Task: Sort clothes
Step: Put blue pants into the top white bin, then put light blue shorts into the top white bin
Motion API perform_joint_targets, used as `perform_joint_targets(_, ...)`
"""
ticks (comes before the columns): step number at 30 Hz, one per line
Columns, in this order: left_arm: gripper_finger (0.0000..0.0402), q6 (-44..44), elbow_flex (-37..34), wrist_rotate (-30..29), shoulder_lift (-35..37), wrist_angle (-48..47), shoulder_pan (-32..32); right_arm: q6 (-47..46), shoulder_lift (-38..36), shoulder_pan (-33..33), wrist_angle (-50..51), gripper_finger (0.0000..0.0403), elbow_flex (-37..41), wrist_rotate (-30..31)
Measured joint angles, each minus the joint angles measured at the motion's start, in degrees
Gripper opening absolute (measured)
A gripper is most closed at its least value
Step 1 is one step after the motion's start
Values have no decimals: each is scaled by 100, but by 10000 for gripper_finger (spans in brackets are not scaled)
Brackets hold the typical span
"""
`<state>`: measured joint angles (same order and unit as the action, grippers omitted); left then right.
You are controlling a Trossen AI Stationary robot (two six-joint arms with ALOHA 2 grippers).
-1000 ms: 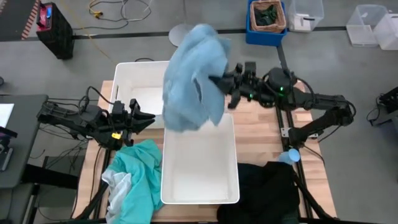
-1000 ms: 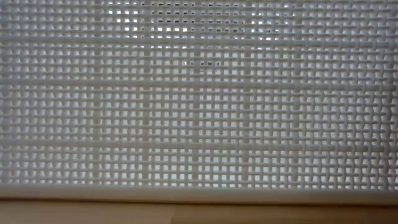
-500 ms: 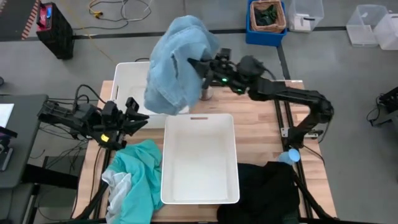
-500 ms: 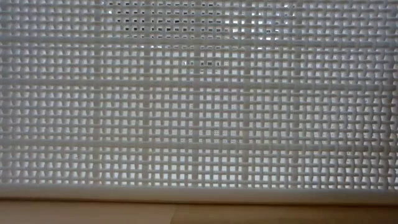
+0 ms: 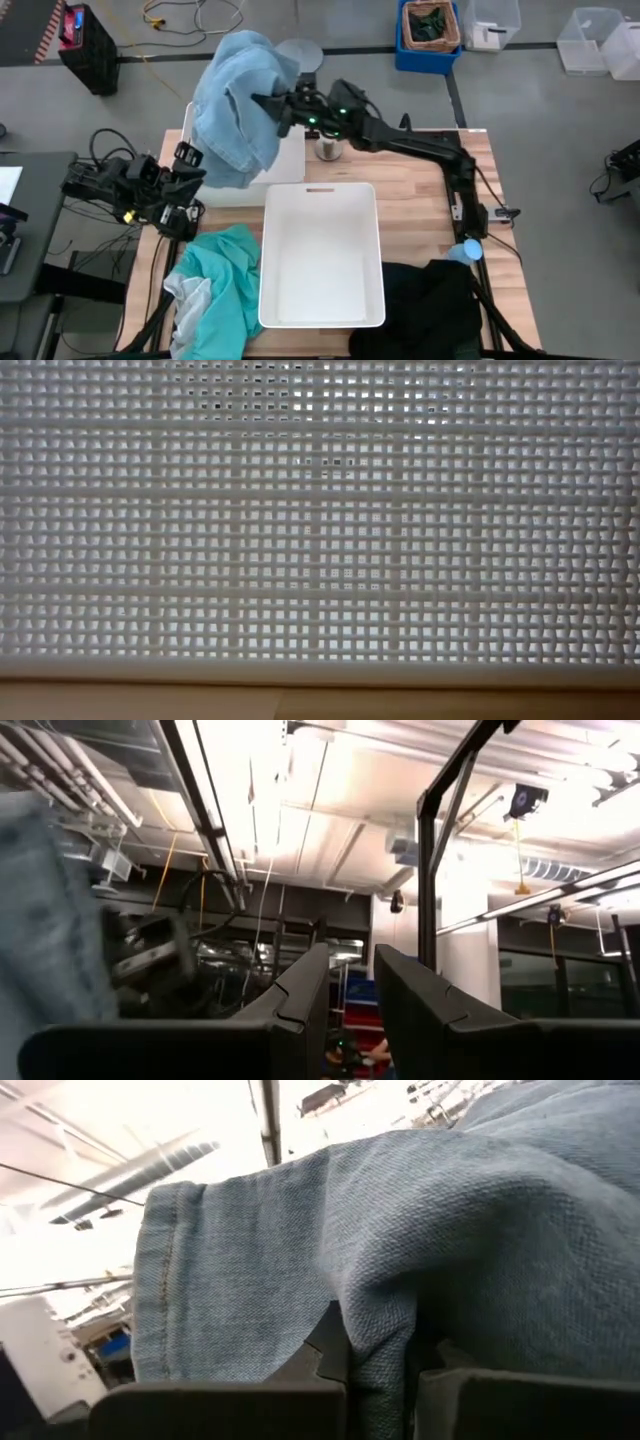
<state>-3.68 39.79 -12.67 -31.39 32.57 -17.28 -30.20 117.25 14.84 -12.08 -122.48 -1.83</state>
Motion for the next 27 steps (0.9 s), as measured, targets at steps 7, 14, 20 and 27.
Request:
perform_joint_targets(7, 80, -20, 0, -33, 30, -76, 0, -430, 567, 123, 324, 85, -271, 27)
perform_joint_targets(14, 80, 33, 0, -41, 32, -198, 0, -876, 574, 193, 542, 195, -293, -42)
perform_joint_targets(20, 80, 44, 0, -107, 32, -233, 0, -837, 377, 271, 521, 240, -293, -70)
perform_joint_targets(27, 80, 44, 0, -111, 32, -235, 0, -496, 153, 304, 822, 234, -293, -772)
